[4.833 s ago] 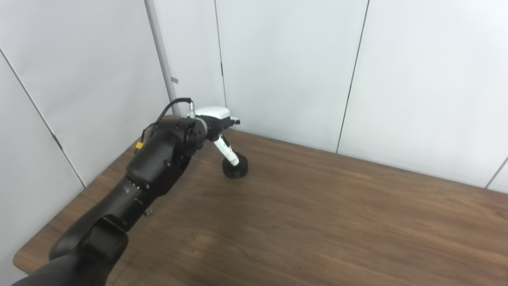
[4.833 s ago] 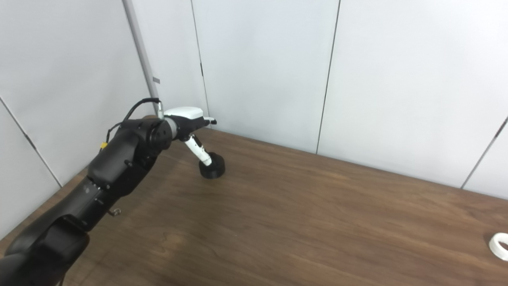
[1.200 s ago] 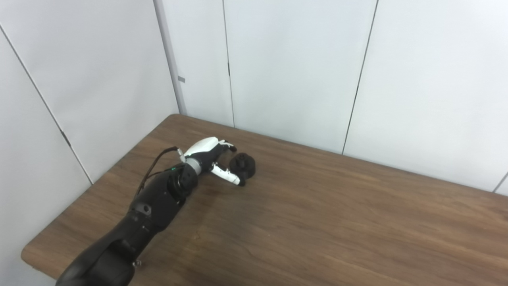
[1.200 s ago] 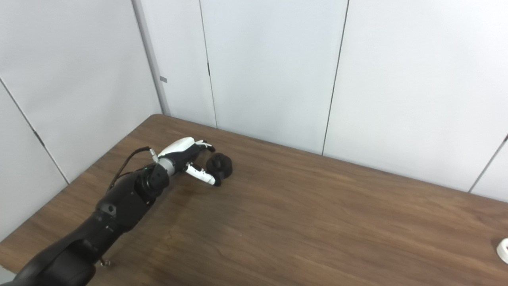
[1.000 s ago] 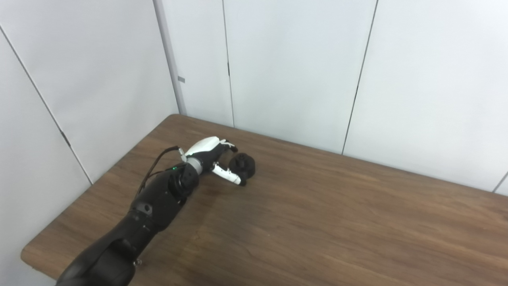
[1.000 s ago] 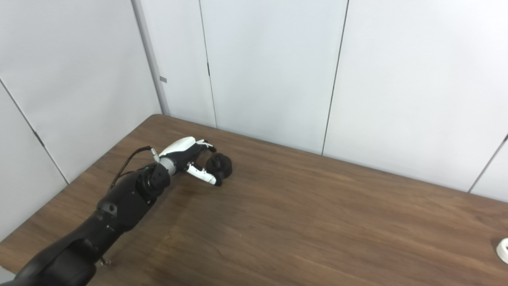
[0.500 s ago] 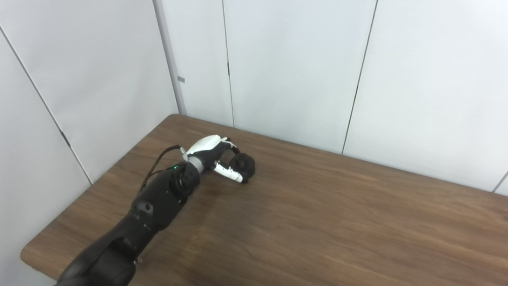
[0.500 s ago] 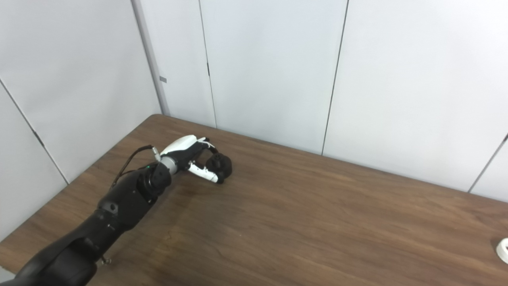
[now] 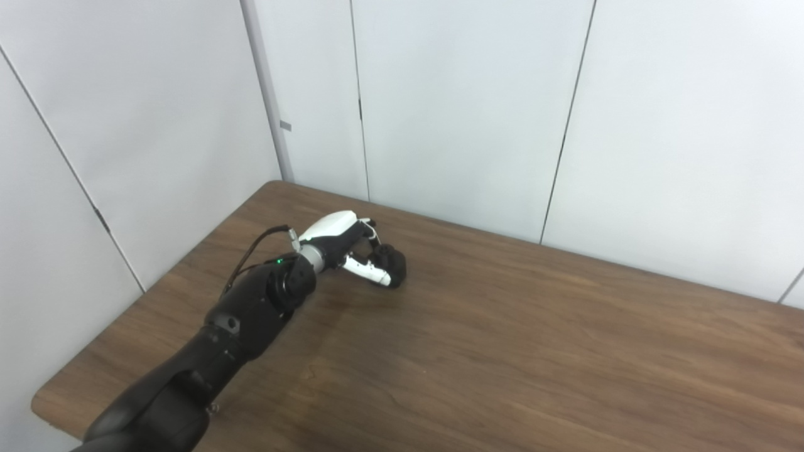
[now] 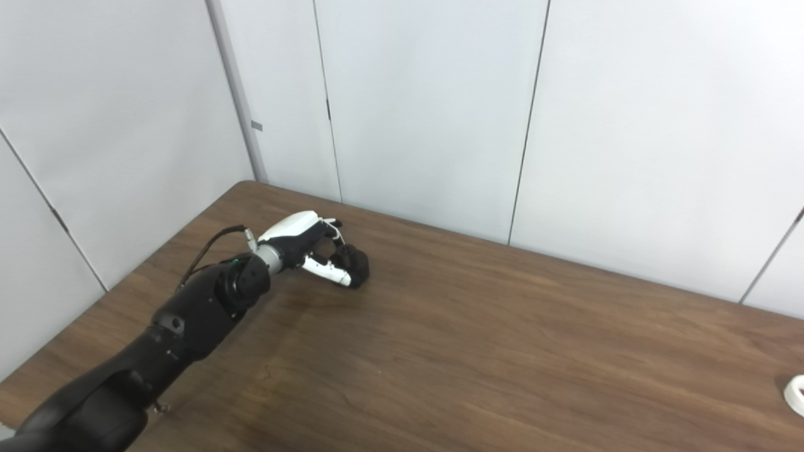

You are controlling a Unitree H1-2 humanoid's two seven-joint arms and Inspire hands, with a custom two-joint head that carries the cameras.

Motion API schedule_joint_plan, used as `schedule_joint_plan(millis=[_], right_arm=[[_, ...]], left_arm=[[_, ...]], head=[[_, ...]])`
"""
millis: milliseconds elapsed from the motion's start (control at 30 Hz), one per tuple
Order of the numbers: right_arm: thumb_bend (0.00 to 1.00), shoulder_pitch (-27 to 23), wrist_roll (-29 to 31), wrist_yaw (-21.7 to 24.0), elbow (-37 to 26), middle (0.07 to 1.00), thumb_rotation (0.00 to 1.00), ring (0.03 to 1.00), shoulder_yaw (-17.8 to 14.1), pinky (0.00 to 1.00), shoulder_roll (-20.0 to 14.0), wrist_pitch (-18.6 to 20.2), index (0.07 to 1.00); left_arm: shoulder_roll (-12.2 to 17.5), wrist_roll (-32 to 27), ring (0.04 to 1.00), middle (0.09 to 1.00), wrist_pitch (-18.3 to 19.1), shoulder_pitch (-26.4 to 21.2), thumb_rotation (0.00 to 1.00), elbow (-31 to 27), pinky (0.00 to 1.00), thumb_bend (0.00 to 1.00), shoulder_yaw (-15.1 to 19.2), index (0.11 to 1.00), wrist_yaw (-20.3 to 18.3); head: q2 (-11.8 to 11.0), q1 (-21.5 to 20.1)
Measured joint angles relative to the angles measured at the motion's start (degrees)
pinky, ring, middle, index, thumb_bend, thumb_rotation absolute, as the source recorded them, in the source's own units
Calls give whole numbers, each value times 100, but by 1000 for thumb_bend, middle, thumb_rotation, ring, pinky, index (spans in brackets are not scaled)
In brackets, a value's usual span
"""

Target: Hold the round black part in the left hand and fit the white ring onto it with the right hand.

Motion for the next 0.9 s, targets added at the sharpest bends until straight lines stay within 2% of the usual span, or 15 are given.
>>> schedule_joint_plan(millis=[367,467,533,633,767,900], right_arm=[[973,1,51,2,0,1000,574,1000,0,1000,0,2,1000],[966,0,62,5,3,1000,585,1000,0,1000,-1,-38,1000],[955,0,55,5,3,1000,581,1000,0,1000,-1,-95,1000],[928,1,54,2,1,1000,563,1000,-7,1000,-1,-124,1000],[916,-24,75,-2,20,1000,511,1000,-41,1000,2,-156,1000],[936,-172,-315,-80,125,1000,537,1000,-77,1000,-21,-208,1000]], left_arm=[[3,19,1000,911,-159,41,53,3,1000,508,-25,479,131],[-1,19,991,865,-367,94,45,22,1000,511,-10,476,251],[-37,0,946,814,-570,182,42,46,1000,514,43,473,442],[-162,-21,920,785,-740,308,42,45,1000,515,119,472,692],[-250,-43,916,784,-934,417,42,29,1000,516,187,473,881],[-320,-73,923,794,-1141,532,41,-30,1000,515,242,472,972]], head=[[9,-79],[0,-105],[9,-105],[18,-132],[26,-193],[26,-237]])
